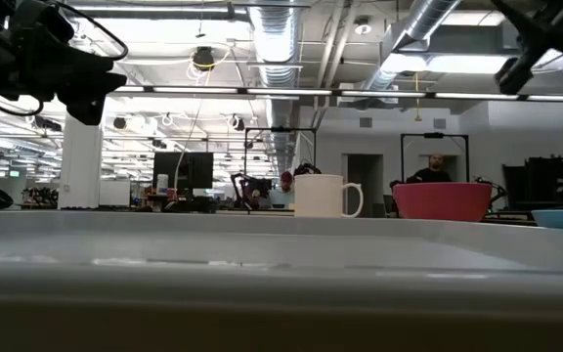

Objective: Set up tray
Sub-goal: Put the white mug on the gray tray

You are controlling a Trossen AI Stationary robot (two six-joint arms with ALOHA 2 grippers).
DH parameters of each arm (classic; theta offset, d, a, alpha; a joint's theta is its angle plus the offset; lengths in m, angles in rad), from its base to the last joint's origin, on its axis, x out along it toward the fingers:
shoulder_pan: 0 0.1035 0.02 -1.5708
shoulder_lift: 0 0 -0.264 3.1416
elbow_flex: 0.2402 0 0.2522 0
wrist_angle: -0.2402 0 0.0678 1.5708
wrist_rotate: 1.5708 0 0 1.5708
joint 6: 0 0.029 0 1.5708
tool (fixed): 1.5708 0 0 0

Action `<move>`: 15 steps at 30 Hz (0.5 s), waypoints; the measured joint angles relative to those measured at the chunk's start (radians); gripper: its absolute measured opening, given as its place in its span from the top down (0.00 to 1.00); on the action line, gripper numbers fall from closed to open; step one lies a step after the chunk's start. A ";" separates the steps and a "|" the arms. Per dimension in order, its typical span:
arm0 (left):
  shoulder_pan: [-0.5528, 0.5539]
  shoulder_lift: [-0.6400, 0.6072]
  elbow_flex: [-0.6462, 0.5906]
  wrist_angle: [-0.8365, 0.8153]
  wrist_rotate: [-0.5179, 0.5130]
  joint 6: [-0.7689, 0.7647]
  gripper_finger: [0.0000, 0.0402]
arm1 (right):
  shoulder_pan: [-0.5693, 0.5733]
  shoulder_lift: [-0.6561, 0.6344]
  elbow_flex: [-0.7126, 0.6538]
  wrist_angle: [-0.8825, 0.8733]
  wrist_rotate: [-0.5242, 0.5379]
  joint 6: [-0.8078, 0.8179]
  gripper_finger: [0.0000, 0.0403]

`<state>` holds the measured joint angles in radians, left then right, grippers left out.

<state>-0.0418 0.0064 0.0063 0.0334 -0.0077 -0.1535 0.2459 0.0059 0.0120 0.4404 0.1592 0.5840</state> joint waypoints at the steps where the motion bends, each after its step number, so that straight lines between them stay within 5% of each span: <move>1: 0.000 0.000 0.000 0.000 0.000 0.000 0.70 | 0.000 0.000 0.000 0.041 0.029 0.039 0.87; 8: 0.000 0.000 0.000 0.000 0.000 0.000 0.70 | -0.015 0.000 0.001 0.147 0.412 0.015 0.87; 15: 0.000 0.000 0.000 0.000 0.000 0.000 0.70 | -0.055 0.063 0.017 0.126 0.465 -0.014 0.87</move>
<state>-0.0416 0.0065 0.0063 0.0334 -0.0074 -0.1537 0.1909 0.0687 0.0293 0.5661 0.6237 0.5696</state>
